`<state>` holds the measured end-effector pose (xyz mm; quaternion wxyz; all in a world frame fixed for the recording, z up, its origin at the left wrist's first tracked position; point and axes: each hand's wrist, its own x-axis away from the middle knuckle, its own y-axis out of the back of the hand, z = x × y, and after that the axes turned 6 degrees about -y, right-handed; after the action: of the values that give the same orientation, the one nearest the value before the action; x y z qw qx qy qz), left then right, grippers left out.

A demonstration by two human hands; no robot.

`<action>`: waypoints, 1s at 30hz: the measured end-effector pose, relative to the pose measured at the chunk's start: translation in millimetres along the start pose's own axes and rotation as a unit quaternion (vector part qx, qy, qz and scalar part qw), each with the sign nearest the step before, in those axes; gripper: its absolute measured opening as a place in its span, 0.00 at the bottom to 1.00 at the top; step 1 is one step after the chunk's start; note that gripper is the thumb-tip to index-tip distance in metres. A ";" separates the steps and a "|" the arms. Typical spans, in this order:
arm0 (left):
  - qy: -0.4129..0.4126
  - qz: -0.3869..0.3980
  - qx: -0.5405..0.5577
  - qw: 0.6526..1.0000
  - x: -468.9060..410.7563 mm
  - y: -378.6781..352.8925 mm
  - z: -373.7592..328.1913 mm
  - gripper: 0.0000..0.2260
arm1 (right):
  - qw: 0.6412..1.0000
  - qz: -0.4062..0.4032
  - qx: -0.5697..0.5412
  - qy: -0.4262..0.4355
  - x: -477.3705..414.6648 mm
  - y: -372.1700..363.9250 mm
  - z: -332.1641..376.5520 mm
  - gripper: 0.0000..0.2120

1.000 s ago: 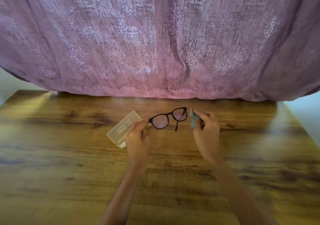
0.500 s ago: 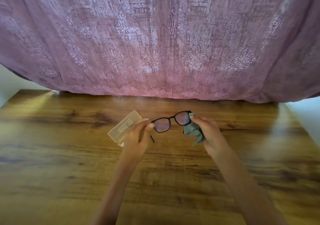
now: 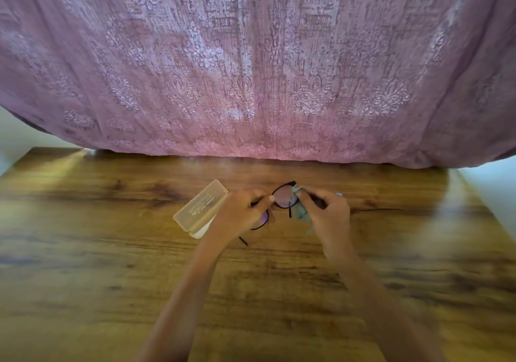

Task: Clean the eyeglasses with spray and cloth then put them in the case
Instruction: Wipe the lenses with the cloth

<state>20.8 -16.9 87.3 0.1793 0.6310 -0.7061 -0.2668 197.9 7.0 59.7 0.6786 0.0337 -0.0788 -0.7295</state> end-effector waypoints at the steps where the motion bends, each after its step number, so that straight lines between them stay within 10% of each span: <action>1: 0.001 -0.008 0.007 1.000 -0.2 -1.3 0.0 0.13 | 0.994 -0.026 0.062 0.081 2.1 -0.5 -1.0 0.09; 4: 0.019 -0.028 0.042 0.999 -0.8 -3.8 -0.3 0.14 | 0.942 -0.043 0.199 0.266 8.4 -1.2 -4.6 0.13; 12: 0.027 -0.051 0.051 0.997 -0.5 0.0 -1.4 0.15 | 0.841 0.000 0.350 0.413 22.4 -0.4 -7.5 0.17; 30: 0.036 -0.059 0.073 0.995 -1.7 -0.5 1.2 0.15 | 0.856 -0.024 0.357 0.372 10.5 -2.7 -6.0 0.18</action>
<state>20.7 -15.1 86.3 0.1416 0.6921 -0.6783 -0.2020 195.3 -3.7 54.0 0.5810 0.5448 -0.0749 -0.6001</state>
